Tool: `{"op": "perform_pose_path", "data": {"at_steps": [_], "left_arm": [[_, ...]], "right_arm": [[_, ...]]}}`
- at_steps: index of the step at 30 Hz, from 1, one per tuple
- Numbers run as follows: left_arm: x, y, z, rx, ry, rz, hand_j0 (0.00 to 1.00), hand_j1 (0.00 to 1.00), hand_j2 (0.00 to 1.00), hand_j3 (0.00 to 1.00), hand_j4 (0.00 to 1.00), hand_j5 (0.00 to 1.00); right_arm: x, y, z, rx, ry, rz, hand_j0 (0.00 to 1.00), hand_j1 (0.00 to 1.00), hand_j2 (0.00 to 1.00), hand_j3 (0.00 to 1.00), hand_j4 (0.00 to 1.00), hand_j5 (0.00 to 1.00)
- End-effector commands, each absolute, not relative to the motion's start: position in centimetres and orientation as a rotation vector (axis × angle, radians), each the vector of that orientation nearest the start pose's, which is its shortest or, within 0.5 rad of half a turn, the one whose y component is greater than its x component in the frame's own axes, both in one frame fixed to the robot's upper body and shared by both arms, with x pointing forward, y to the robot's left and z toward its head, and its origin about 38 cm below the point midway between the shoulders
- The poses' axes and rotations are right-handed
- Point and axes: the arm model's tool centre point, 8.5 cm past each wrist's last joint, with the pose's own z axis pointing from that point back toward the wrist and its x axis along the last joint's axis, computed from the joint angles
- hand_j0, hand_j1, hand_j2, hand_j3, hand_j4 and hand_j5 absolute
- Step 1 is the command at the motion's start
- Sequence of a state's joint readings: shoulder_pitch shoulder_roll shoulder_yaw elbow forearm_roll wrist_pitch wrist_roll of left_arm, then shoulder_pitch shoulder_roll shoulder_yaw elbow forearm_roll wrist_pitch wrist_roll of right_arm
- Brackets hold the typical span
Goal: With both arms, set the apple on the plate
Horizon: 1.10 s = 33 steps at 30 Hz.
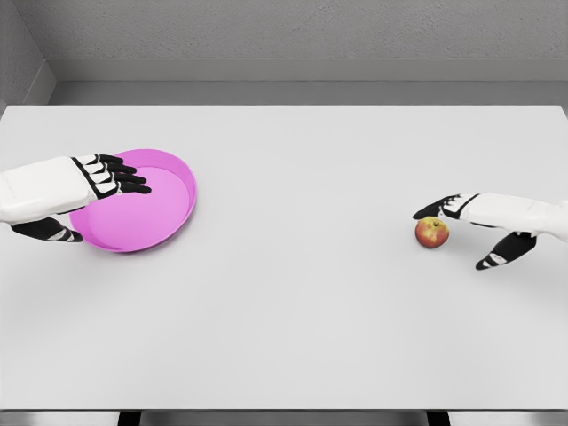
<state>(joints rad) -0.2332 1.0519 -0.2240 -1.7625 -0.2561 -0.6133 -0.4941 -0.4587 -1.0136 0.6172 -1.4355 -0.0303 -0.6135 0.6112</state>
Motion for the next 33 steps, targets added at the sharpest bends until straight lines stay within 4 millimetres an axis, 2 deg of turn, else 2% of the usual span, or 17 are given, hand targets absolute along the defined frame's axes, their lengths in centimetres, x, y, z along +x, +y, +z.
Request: {"op": "perform_pose_path", "data": {"at_steps": [1,7,13,16,17,21,24,33], "left_arm": [[35.2,35.2,25.9,0.439,-1.509,-2.04,1.0,1.0,1.0,1.0,1.0,1.0],[35.2,35.2,25.9,0.439,-1.509,-2.04,1.0,1.0,1.0,1.0,1.0,1.0],[35.2,35.2,25.9,0.439,-1.507,-2.042,1.0,1.0,1.0,1.0,1.0,1.0],[35.2,35.2,25.9,0.439,-1.507,-2.042,1.0,1.0,1.0,1.0,1.0,1.0],[35.2,35.2,25.9,0.439,-1.507,-2.042,1.0,1.0,1.0,1.0,1.0,1.0],[35.2,35.2,25.9,0.442,-1.506,-2.043,1.0,1.0,1.0,1.0,1.0,1.0],[35.2,35.2,25.9,0.442,-1.506,-2.043,1.0,1.0,1.0,1.0,1.0,1.0],[35.2,35.2,25.9,0.44,-1.505,-2.043,1.0,1.0,1.0,1.0,1.0,1.0]], "right_arm": [[38.5,-36.4,18.2,-0.026,-1.364,1.81,1.0,1.0,1.0,1.0,1.0,1.0],[38.7,-35.5,17.6,0.0,-1.386,1.8,1.0,1.0,1.0,1.0,1.0,1.0],[39.2,-36.3,17.8,-0.022,-1.382,1.772,1.0,1.0,1.0,1.0,1.0,1.0],[40.0,-36.2,16.0,0.004,-1.385,1.705,1.0,1.0,1.0,1.0,1.0,1.0],[40.3,-35.6,15.2,0.027,-1.402,1.673,1.0,1.0,1.0,1.0,1.0,1.0],[41.2,-36.0,15.7,0.013,-1.418,1.642,1.0,1.0,1.0,1.0,1.0,1.0],[41.8,-36.1,15.0,0.014,-1.416,1.607,1.0,1.0,1.0,1.0,1.0,1.0],[41.6,-36.9,15.2,-0.009,-1.395,1.619,1.0,1.0,1.0,1.0,1.0,1.0]]}}
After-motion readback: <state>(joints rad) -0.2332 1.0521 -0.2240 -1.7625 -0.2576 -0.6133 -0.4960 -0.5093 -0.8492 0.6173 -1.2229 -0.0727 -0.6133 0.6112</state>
